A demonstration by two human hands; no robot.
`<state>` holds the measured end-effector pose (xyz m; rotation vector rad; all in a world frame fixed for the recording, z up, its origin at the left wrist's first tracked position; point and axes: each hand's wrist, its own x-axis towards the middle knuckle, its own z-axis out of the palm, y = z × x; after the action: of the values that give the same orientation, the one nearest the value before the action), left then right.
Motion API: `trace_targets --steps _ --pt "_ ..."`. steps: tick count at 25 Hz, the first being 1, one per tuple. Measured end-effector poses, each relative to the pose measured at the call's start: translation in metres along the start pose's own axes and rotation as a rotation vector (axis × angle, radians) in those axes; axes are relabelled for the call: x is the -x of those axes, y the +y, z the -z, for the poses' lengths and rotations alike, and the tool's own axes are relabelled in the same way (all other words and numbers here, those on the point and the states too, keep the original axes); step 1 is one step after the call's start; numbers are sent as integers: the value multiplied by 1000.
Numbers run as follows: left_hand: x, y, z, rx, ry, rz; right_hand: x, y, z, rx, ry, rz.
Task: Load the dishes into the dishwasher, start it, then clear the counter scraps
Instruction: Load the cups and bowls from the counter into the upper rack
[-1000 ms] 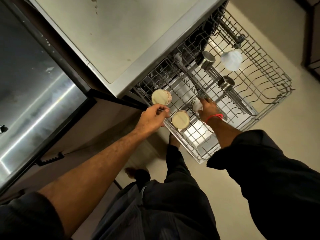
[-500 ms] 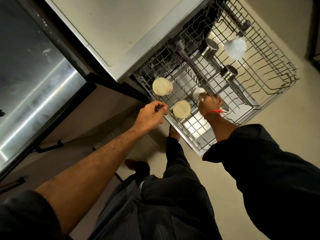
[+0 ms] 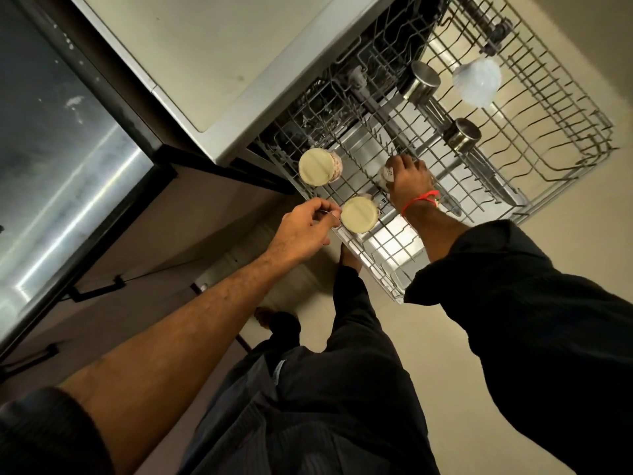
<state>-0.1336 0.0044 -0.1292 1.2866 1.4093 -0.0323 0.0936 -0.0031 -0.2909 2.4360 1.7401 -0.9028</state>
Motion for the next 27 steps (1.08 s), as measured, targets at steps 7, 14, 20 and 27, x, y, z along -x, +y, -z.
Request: trace_targets --steps 7,14,20,27 --pt "-8 5 -9 -15 -27 11 14 25 4 25 -35 110" --pt "-9 5 -6 -39 -28 -4 20 26 12 26 -116 68" --pt "0 1 18 -1 30 -91 43 9 29 -192 48 -40" --pt "48 -34 82 95 235 -265 97 -121 65 -502 356 360"
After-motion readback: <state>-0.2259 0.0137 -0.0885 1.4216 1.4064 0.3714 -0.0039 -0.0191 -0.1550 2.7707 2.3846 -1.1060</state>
